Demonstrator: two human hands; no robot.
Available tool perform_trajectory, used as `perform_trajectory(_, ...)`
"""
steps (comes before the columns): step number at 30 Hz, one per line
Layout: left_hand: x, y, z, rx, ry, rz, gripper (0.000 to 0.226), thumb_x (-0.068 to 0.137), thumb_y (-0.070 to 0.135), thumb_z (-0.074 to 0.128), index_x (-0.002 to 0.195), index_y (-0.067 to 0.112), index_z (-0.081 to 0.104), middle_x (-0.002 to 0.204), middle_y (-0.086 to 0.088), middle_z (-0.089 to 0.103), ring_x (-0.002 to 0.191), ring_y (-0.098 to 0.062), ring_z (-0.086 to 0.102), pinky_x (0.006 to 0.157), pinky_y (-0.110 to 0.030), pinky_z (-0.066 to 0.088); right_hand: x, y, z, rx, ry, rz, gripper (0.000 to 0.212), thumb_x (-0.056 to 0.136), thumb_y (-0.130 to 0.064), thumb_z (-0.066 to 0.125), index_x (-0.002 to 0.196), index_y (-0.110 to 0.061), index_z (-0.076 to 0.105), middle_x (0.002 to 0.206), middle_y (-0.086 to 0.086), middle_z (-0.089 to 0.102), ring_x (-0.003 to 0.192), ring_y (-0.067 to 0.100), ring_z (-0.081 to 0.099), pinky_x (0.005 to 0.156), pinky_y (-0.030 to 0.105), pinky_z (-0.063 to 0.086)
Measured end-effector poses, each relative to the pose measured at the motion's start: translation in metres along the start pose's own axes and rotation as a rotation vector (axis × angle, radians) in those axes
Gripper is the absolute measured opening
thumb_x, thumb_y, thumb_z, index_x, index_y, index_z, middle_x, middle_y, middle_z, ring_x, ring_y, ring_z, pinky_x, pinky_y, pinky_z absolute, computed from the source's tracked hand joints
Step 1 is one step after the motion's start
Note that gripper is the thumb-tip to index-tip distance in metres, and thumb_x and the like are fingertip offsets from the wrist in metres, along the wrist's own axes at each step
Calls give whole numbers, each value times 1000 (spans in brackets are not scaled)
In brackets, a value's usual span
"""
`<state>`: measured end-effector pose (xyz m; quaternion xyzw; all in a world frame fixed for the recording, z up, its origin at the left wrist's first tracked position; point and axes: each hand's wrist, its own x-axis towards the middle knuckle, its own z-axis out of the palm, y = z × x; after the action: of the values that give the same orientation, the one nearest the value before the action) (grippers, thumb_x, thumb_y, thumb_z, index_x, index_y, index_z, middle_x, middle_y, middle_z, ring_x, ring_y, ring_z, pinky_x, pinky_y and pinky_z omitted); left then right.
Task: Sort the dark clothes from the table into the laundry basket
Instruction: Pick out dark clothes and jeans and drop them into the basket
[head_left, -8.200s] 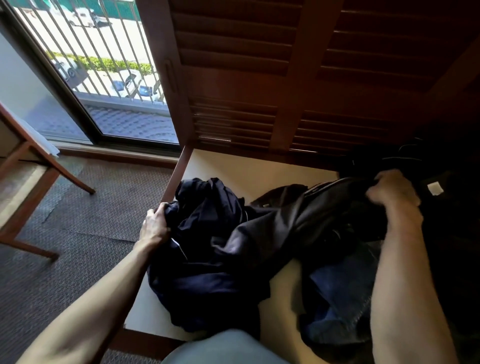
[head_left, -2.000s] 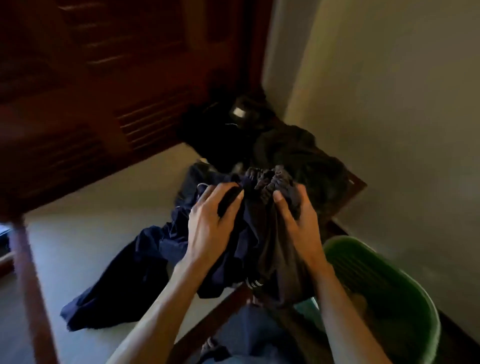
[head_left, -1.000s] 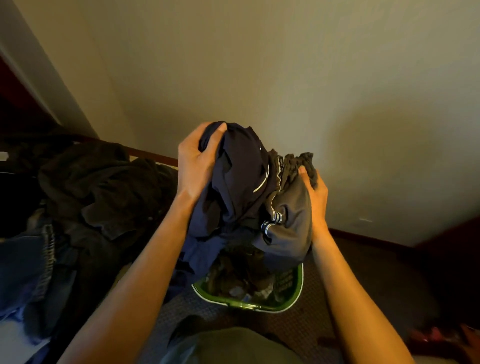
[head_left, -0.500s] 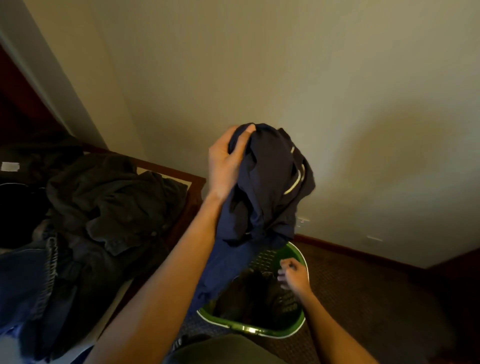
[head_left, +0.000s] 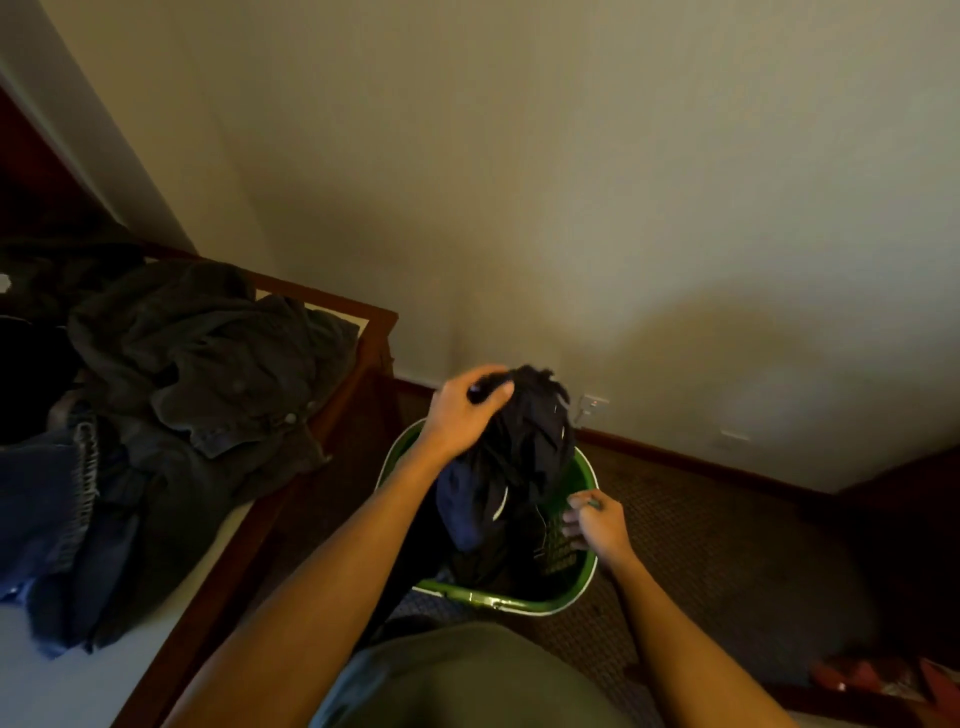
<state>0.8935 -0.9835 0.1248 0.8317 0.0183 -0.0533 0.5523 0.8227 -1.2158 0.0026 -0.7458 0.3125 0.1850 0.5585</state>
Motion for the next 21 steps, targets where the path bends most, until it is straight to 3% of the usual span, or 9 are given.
perform_trajectory(3,-19,-52,8,-27,-66,-154,21,92,28,72,112,27,73,113,4,73,107,-13,68,100,-34,53,-5,6,0,0,-17,-8,13,99,-18,56,99,-8,65,85,10,68,69,21,65,64,35,51)
perform_trajectory(5,-33,-72,5,-38,-57,-223,13,93,30,70,105,33,73,111,11,72,108,-8,66,100,-32,51,-7,10,1,2,-38,-1,12,99,-17,57,98,-9,66,82,9,67,68,19,63,64,34,50)
perform_trajectory(10,-62,-105,-10,-69,-6,-378,13,97,30,65,105,25,74,105,9,71,104,-10,65,96,-33,50,-12,18,13,-72,-106,15,15,100,-18,53,100,-9,65,84,7,66,72,20,62,66,34,50)
perform_trajectory(16,-97,-143,-24,-114,7,-552,10,100,33,61,98,33,71,110,5,72,97,-13,69,79,-29,51,-14,25,49,-173,-225,35,13,100,-19,53,94,-12,62,82,7,65,68,19,61,63,34,50)
perform_trajectory(21,-127,-183,-36,-76,28,-667,12,99,28,61,95,31,72,104,-2,73,87,-17,69,82,-39,54,-15,27,90,-270,-311,13,19,102,-19,48,98,-9,64,80,7,64,65,19,60,59,33,48)
